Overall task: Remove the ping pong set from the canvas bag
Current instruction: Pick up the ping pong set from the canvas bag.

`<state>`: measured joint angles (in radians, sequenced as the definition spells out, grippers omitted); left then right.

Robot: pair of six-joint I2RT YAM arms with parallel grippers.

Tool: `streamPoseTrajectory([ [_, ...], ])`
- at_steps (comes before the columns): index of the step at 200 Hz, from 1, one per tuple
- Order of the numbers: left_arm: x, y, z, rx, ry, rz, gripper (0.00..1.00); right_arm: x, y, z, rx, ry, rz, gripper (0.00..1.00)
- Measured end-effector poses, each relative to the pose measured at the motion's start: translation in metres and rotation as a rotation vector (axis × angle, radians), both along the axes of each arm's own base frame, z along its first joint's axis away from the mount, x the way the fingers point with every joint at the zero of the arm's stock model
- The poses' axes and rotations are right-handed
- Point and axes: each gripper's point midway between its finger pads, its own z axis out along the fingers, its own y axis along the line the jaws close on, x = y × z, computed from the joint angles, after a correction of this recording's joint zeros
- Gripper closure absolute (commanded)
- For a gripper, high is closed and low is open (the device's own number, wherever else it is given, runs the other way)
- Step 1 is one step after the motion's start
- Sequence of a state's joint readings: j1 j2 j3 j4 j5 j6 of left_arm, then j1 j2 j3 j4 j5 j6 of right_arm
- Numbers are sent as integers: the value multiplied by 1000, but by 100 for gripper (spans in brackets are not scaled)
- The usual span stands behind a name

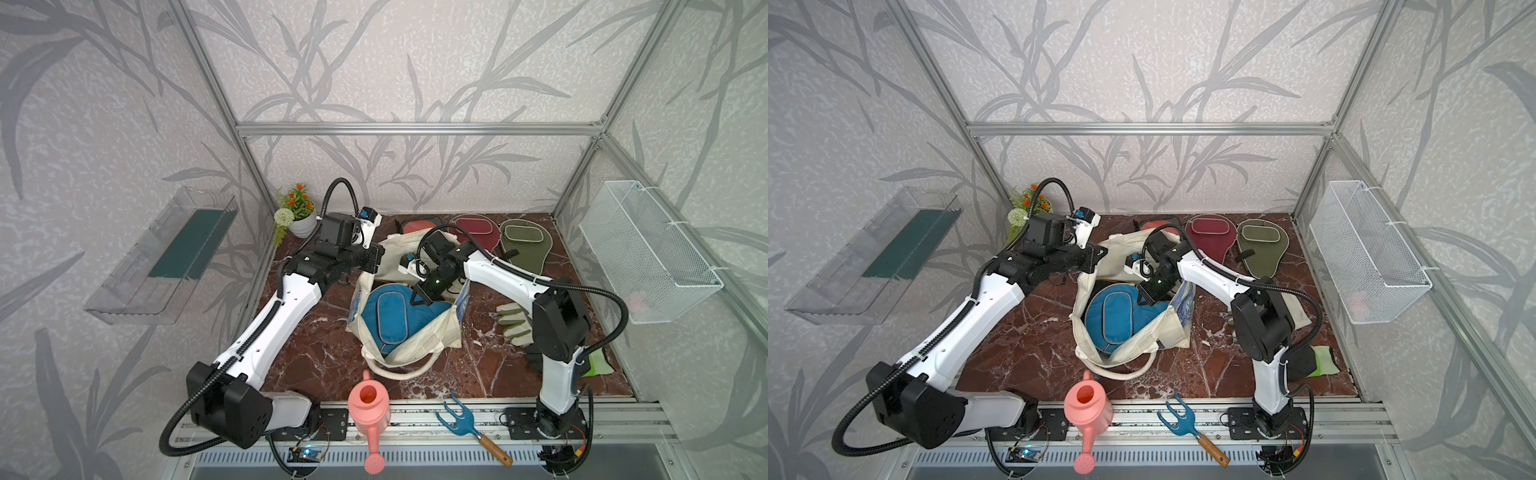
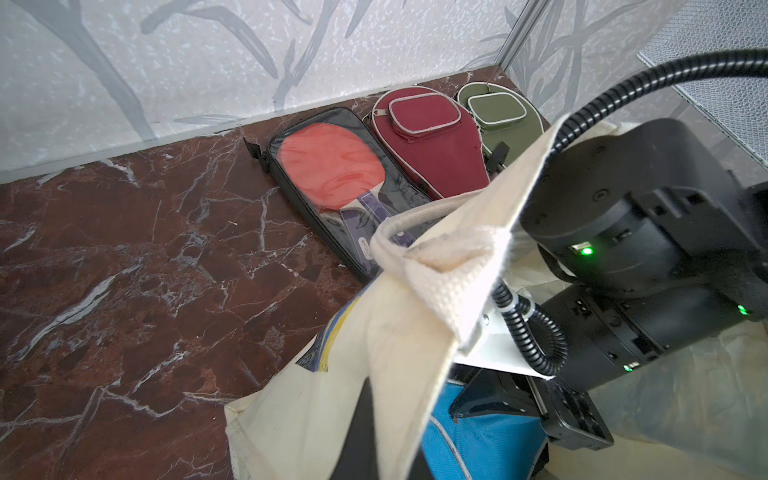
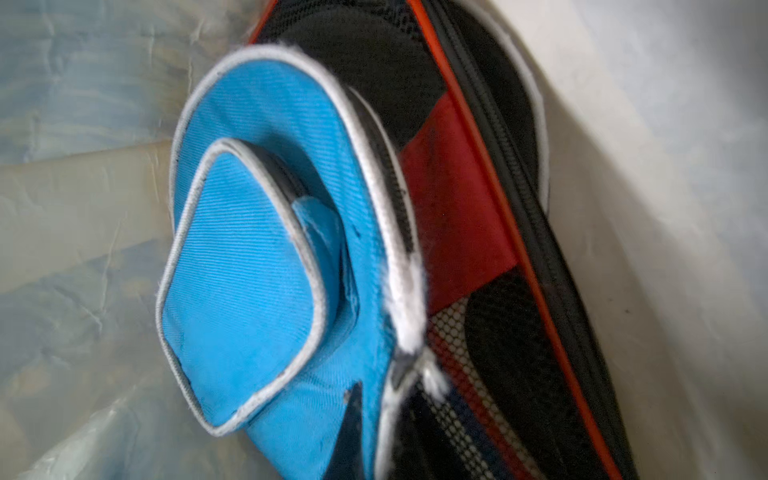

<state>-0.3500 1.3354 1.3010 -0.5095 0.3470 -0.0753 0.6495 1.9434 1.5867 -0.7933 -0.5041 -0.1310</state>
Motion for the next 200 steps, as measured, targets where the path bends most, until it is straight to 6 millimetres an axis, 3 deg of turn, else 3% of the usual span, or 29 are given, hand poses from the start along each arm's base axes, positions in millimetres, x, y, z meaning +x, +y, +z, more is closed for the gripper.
streamPoseTrajectory([
  [42, 13, -1, 6, 10, 13, 17, 100, 8, -14, 26, -46, -115, -9, 100],
  [109, 31, -7, 6, 34, 64, 23, 100, 17, -42, 125, 24, -413, -72, 100],
  [119, 31, -6, 6, 40, 65, 26, 88, 16, -44, 134, 39, -430, -81, 100],
  [133, 32, -4, 10, 50, 53, 31, 62, 17, -48, 141, 56, -433, -98, 100],
  [144, 36, -2, 21, 56, 22, 45, 40, 20, -52, 146, 68, -428, -118, 100],
  [158, 41, 3, 38, 63, -31, 69, 20, 26, -60, 151, 94, -412, -158, 100],
  [172, 43, 9, 56, 67, -80, 89, 11, 32, -70, 158, 127, -389, -206, 100],
  [200, 39, 17, 91, 36, -161, 94, 5, 40, -90, 186, 235, -376, -290, 100],
])
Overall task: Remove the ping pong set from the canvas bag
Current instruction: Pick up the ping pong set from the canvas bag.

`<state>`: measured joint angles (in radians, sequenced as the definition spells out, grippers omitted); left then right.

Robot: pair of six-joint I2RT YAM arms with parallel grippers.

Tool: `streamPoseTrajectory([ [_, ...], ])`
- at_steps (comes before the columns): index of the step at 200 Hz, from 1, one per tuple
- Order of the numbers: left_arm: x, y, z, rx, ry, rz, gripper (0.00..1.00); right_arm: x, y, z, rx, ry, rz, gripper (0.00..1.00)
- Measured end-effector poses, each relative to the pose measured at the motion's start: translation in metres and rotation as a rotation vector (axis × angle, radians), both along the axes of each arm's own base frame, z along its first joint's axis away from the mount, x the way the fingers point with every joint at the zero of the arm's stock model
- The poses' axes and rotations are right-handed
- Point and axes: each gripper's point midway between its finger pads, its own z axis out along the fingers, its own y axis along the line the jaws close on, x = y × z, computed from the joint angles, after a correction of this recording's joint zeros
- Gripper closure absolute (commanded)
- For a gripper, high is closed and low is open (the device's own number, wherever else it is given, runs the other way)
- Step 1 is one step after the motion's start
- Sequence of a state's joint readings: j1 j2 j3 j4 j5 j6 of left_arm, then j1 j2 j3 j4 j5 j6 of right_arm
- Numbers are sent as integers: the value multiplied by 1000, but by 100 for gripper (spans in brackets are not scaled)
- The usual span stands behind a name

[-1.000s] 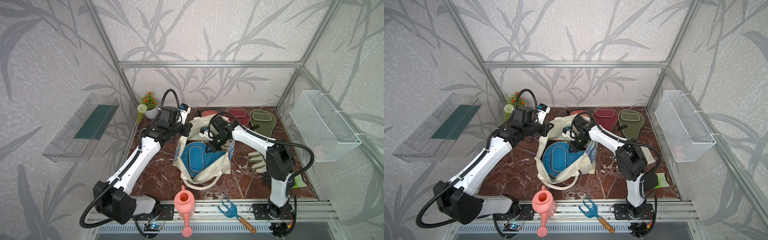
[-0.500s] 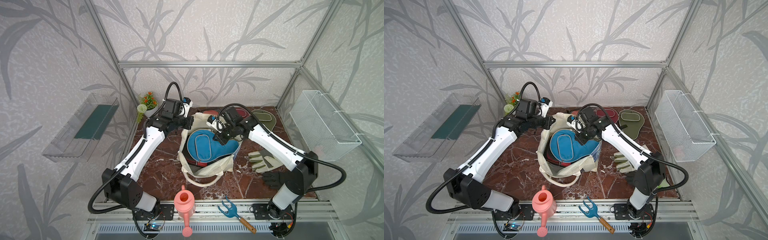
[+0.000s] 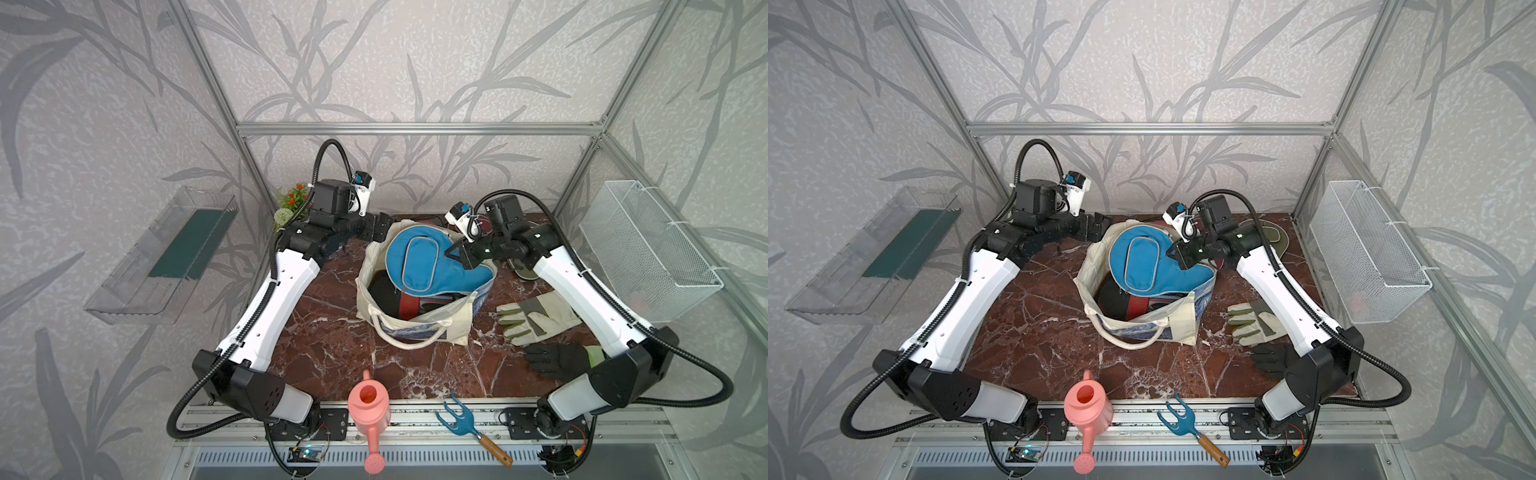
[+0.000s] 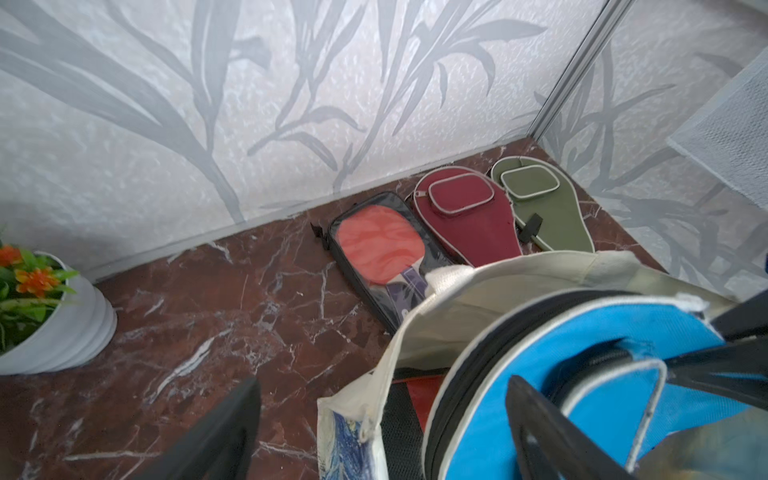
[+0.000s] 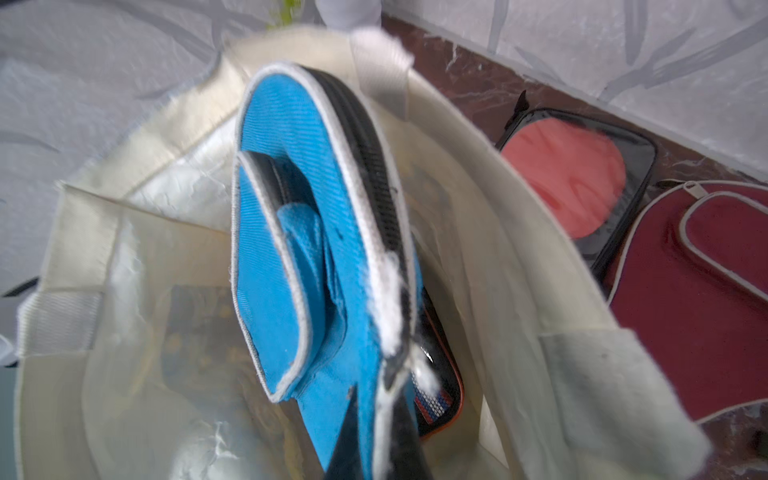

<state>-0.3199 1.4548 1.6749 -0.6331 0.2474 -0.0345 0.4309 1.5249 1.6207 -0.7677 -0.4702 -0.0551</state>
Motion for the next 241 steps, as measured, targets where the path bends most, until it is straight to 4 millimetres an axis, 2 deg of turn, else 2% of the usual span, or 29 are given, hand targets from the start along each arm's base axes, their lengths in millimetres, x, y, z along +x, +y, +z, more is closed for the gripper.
streamPoseTrajectory([
  [24, -14, -2, 21, -69, -36, -74, 3, -4, -10, 34, 112, -35, -1, 100],
  [38, -23, -9, 26, -111, -44, -137, 3, -7, -11, 51, 166, -57, 13, 100],
  [68, -40, -31, 12, -189, 6, -282, 4, -13, -3, 74, 247, -82, 65, 100],
  [86, -49, -41, 1, -228, 60, -354, 11, -16, 1, 78, 273, -71, 87, 100],
  [97, -54, -47, 1, -252, 73, -397, 23, -18, 2, 80, 287, -64, 95, 100],
  [107, -58, -51, 3, -274, 77, -430, 39, -19, 4, 82, 298, -63, 105, 100],
  [116, -62, -54, 6, -290, 71, -463, 56, -20, 5, 84, 308, -61, 113, 100],
  [133, -71, -62, 11, -332, 74, -535, 100, -18, 3, 83, 310, -58, 101, 100],
  [144, -81, -67, 17, -370, 75, -597, 100, -11, 0, 83, 309, -68, 88, 100],
  [163, -84, -67, 21, -388, 65, -619, 100, -8, 0, 85, 318, -83, 101, 100],
  [172, -84, -66, 21, -390, 62, -626, 100, -10, 1, 84, 315, -85, 111, 89],
  [179, -85, -66, 21, -390, 63, -634, 100, -12, 2, 84, 315, -85, 125, 70],
  [190, -88, -66, 20, -383, 57, -653, 100, -16, 2, 83, 317, -84, 155, 35],
  [197, -89, -65, 19, -372, 55, -659, 100, -19, 3, 84, 324, -91, 183, 21],
  [204, -90, -64, 16, -362, 64, -665, 100, -22, 1, 85, 334, -99, 207, 11],
  [220, -91, -63, 13, -338, 90, -694, 100, -28, -7, 89, 364, -111, 242, 0],
  [241, -92, -62, 14, -318, 101, -736, 100, -26, -23, 93, 380, -136, 247, 1],
])
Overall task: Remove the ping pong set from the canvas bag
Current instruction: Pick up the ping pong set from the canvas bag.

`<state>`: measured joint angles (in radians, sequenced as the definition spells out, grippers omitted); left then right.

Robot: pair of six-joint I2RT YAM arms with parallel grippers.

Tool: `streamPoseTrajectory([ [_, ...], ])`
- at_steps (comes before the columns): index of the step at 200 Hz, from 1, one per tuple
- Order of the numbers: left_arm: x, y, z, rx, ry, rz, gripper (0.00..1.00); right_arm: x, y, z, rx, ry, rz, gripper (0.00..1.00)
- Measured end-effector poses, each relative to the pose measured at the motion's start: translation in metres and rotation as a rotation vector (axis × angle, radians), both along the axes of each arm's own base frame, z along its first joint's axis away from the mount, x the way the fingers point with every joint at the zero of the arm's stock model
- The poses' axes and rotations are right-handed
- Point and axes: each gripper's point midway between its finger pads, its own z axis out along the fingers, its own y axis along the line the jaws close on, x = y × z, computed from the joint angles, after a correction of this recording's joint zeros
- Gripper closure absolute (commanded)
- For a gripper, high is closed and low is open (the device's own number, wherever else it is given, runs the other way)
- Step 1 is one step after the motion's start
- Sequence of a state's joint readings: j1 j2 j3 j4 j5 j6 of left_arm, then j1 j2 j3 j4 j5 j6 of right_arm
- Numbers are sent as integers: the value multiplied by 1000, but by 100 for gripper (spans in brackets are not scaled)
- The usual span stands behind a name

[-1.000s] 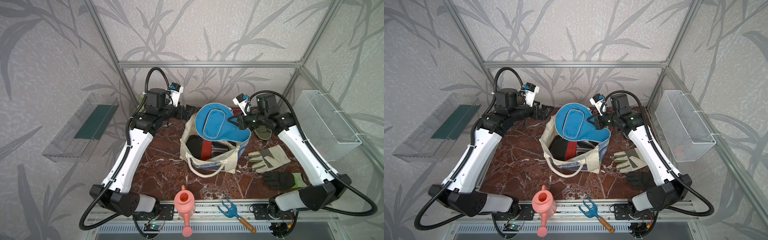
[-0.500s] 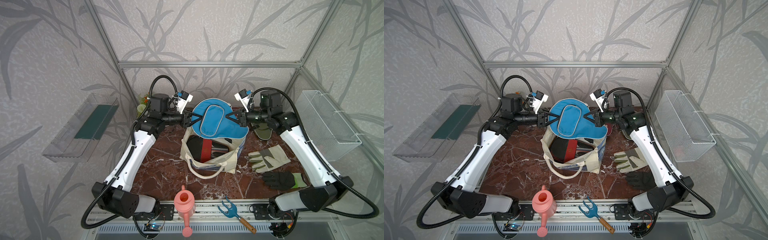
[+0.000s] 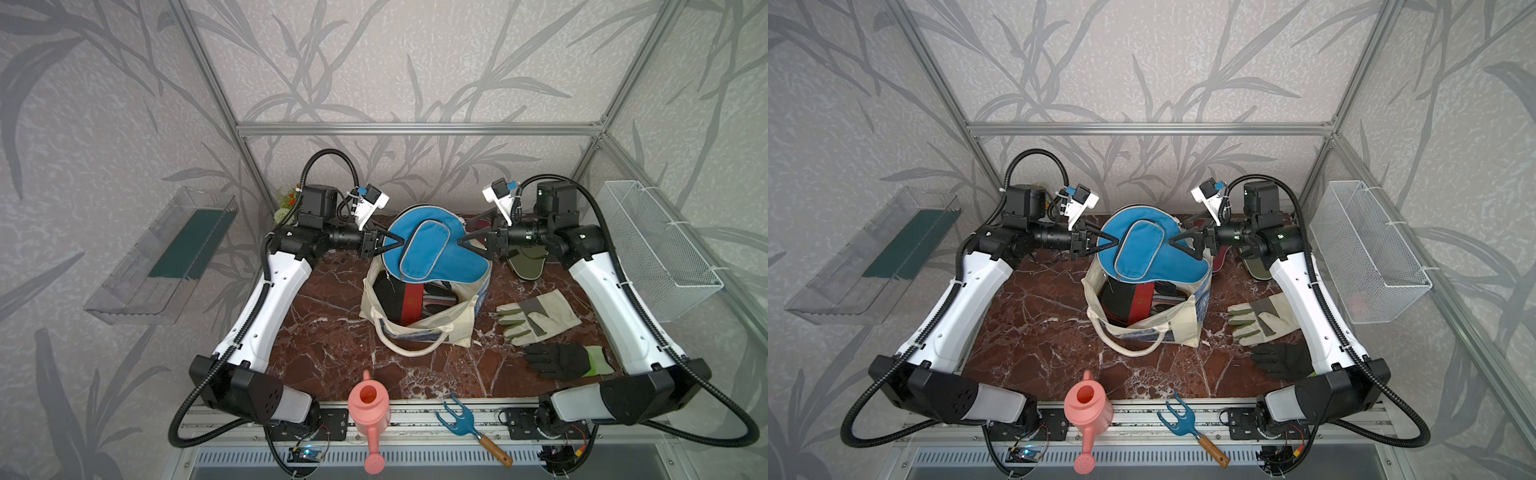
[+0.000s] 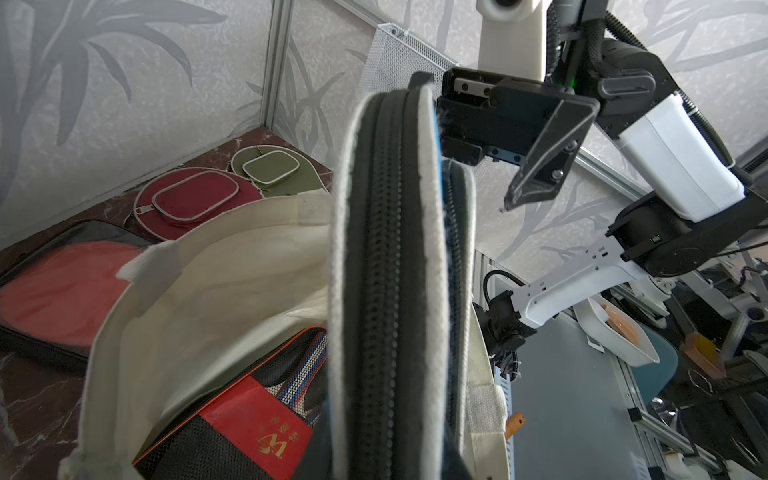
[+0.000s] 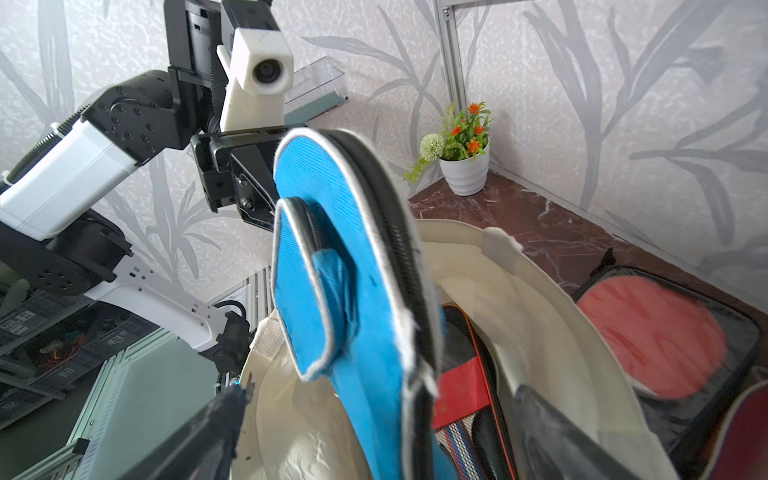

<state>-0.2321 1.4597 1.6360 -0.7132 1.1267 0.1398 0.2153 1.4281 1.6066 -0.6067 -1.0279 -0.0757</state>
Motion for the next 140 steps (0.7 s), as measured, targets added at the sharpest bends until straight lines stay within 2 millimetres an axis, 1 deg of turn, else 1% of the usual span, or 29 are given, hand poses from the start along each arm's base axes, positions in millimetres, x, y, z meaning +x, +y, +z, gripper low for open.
streamPoseTrajectory([
  [9, -1, 0, 1, 0, 0, -16, 100, -2, -3, 0, 4, -7, 13, 1],
  [21, -2, -1, 3, -7, -2, -39, 100, -8, 1, -2, 4, -6, 49, 1],
  [55, 0, -4, 3, -21, 12, -88, 100, -26, 25, -19, -38, 15, 162, 0],
  [67, 2, -6, 3, -22, 16, -102, 100, -28, 33, -29, -58, 32, 191, 6],
  [84, 3, -7, 2, -20, 23, -111, 100, -28, 41, -43, -80, 60, 216, 22],
  [95, 2, -6, 2, -18, 23, -114, 100, -26, 44, -50, -89, 76, 222, 44],
  [112, 0, -6, 2, -18, 32, -120, 100, -22, 45, -57, -102, 87, 220, 82],
  [121, -2, -6, 3, -18, 33, -124, 100, -21, 45, -59, -104, 98, 217, 99],
  [134, -1, -6, 5, -14, -3, -129, 100, -22, 45, -56, -96, 116, 217, 100],
  [140, -1, -6, 6, -14, -14, -130, 90, -22, 45, -54, -95, 118, 215, 100],
])
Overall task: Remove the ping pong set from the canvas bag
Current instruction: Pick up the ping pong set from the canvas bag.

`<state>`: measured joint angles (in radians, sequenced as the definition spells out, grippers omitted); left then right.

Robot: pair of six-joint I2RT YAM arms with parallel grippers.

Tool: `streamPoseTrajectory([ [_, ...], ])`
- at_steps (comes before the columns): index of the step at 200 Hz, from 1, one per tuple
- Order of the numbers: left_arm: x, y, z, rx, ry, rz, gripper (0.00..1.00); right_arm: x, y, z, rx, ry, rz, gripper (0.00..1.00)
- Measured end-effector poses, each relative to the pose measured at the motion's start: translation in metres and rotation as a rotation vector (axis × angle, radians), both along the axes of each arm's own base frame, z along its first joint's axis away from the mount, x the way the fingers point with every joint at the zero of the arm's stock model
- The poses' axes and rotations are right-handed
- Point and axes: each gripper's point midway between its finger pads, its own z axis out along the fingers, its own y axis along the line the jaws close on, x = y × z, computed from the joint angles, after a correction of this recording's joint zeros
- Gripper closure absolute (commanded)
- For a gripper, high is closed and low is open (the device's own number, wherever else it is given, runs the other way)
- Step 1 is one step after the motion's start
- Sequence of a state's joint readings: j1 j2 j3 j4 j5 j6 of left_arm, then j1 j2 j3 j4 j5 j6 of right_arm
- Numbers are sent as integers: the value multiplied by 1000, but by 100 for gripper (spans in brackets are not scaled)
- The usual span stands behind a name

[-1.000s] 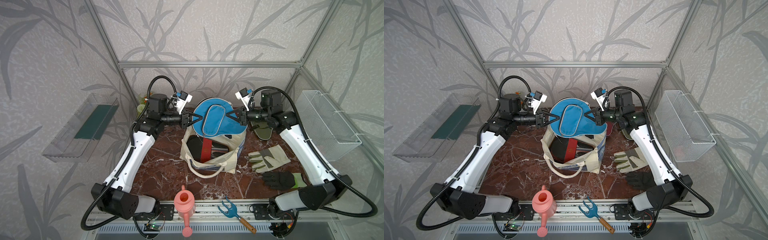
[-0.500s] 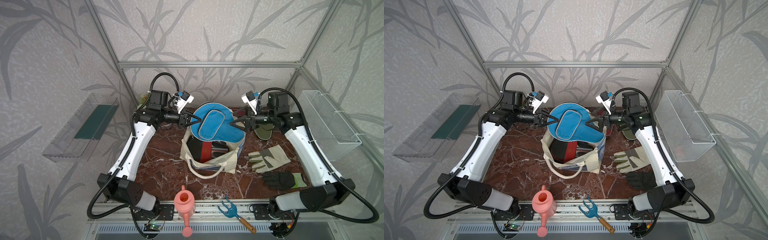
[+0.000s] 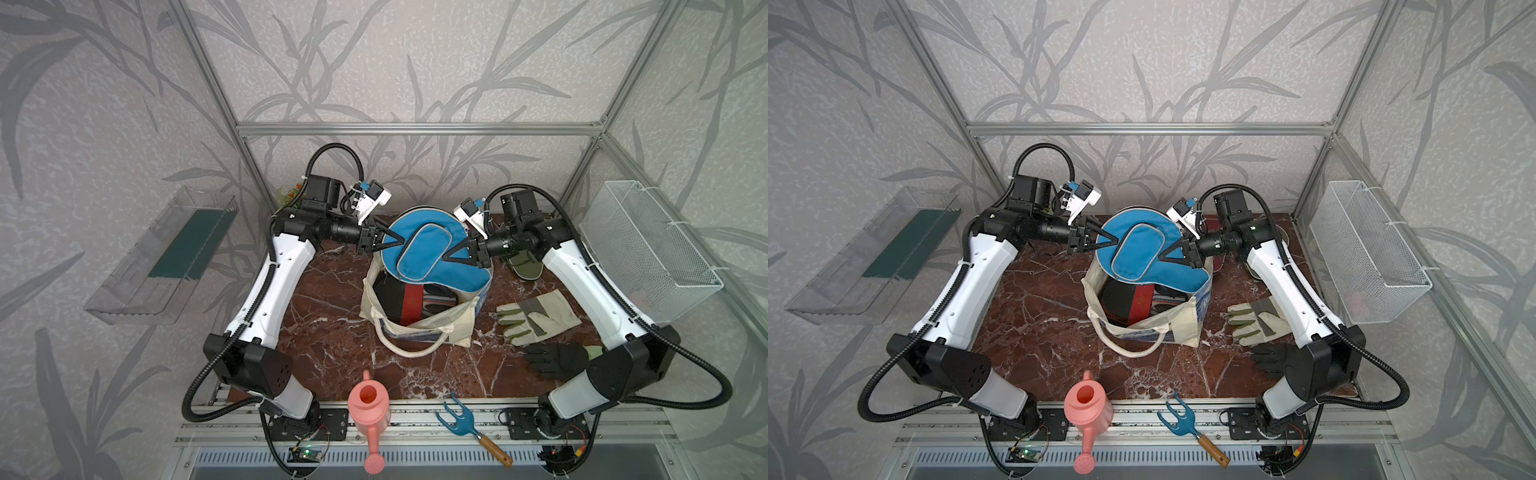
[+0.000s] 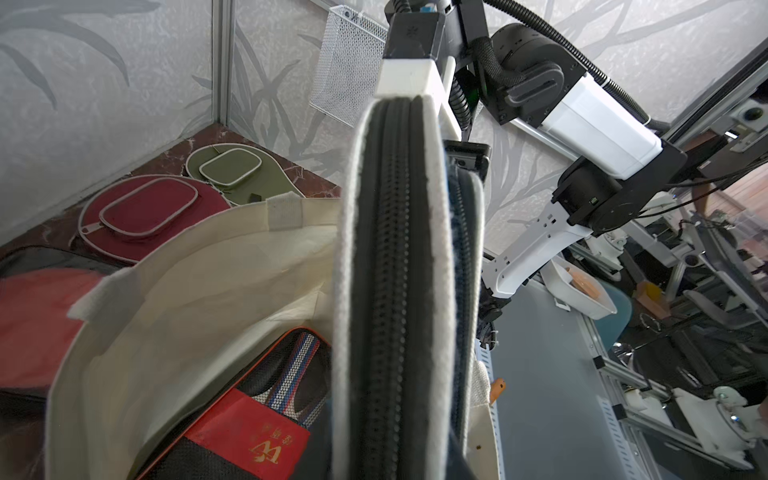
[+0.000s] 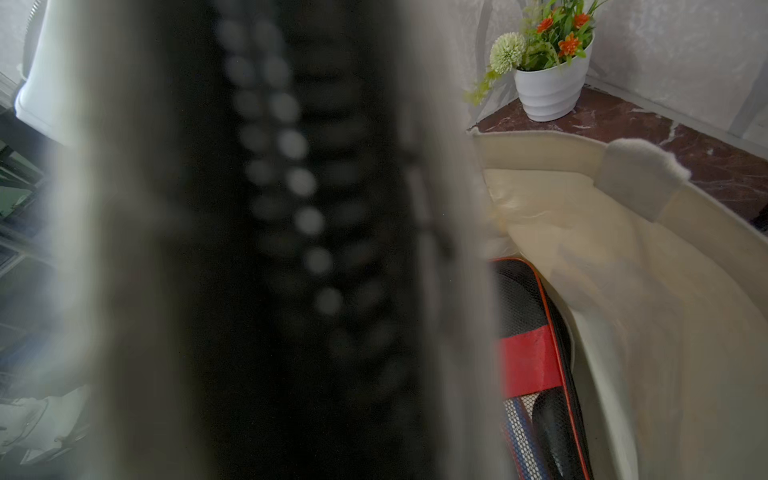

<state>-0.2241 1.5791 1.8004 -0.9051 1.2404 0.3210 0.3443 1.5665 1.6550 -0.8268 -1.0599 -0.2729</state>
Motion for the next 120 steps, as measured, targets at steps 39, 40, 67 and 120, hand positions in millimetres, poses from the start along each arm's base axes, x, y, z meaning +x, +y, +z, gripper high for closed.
streamPoseTrajectory([
  [39, 20, 22, 15, 20, -69, 169, 12, 9, 0, 7, -5, 2, -52, 100],
  [40, 21, 24, 15, 20, -73, 182, 11, 9, 0, 7, -5, 2, -53, 100],
  [67, 23, 66, 29, 13, -162, 470, 1, 31, -11, 17, 23, 50, -165, 100],
  [120, 3, 61, 52, -175, -188, 599, 1, 52, -3, 57, 178, 99, -277, 100],
])
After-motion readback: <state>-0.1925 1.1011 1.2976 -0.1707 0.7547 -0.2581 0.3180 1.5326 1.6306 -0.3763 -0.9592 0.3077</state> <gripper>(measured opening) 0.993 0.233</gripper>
